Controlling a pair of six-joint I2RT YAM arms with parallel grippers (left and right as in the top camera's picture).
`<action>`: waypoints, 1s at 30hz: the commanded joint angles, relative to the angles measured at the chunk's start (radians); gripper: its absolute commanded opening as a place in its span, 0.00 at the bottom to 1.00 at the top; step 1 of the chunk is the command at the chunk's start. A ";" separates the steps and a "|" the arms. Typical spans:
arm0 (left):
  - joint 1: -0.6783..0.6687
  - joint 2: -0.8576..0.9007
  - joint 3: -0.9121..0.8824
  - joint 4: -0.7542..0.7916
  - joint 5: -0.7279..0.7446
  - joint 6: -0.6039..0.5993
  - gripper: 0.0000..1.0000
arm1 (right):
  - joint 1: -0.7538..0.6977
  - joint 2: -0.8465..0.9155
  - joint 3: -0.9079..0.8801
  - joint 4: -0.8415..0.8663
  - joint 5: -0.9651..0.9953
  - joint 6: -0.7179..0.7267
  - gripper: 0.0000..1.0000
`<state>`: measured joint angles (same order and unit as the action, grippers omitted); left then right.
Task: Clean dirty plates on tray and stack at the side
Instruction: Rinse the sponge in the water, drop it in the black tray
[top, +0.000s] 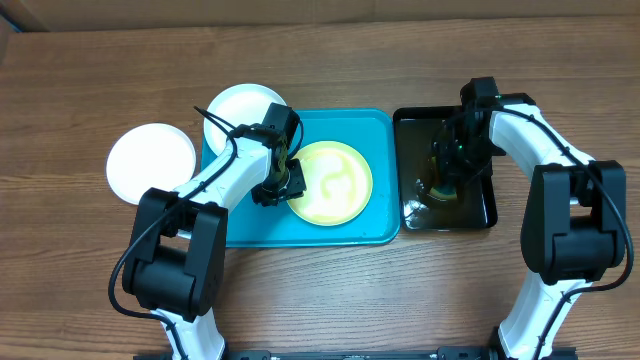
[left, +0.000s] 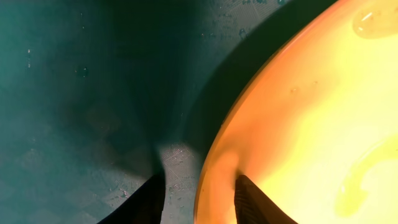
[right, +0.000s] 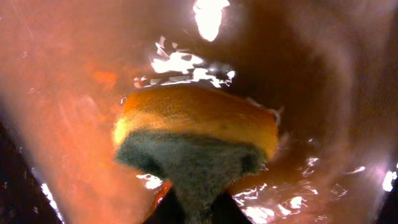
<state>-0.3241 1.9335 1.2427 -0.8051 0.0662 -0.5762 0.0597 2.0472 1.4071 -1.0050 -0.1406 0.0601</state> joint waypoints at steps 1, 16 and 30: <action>-0.002 0.016 -0.007 -0.002 -0.014 0.005 0.40 | 0.003 -0.034 -0.013 0.007 0.051 0.023 0.34; -0.005 0.017 -0.008 -0.002 -0.014 0.004 0.39 | 0.016 -0.033 -0.043 0.052 0.053 0.079 0.64; -0.005 0.017 -0.008 -0.003 -0.014 0.005 0.39 | 0.028 -0.040 0.071 -0.024 0.032 0.079 0.89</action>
<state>-0.3241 1.9335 1.2427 -0.8055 0.0635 -0.5762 0.0921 2.0056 1.3907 -1.0149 -0.1005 0.1352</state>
